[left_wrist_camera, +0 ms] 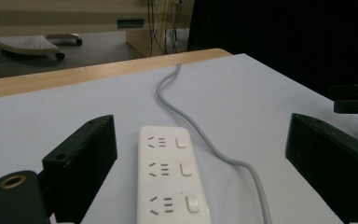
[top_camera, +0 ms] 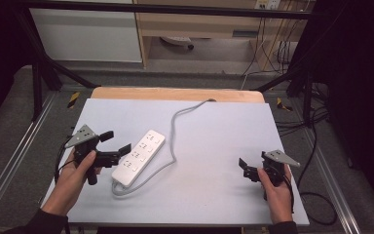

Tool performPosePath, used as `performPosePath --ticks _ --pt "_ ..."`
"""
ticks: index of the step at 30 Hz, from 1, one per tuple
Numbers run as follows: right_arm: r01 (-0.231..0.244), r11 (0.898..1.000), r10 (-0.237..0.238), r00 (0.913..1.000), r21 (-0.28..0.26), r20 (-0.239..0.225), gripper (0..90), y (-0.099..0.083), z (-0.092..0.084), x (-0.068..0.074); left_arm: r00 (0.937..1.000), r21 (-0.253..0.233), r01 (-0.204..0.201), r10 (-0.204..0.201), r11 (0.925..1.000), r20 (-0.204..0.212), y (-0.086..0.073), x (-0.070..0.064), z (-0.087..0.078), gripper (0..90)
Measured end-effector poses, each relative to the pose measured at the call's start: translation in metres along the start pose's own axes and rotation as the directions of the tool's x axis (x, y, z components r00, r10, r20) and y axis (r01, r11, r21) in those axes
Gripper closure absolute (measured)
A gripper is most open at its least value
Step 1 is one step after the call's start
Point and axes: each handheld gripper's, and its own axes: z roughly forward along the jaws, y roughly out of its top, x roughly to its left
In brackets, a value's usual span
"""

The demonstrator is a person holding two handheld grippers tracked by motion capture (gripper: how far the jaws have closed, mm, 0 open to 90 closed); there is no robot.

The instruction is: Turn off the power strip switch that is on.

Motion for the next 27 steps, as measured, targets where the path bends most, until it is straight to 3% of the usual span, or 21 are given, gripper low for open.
performPosePath --ticks 11,27 --pt "-0.006 1.000 0.006 1.0000 -0.002 -0.002 3.1 0.000 -0.001 0.000 0.9987 -0.005 0.015 -0.015 0.9999 -0.048 -0.008 0.017 -0.025 8.9" --pt "-0.002 1.000 0.002 1.0000 -0.002 -0.001 3.1 0.000 -0.001 -0.001 0.9938 0.005 0.054 -0.053 0.9985 -0.097 -0.034 0.040 -0.059 8.7"
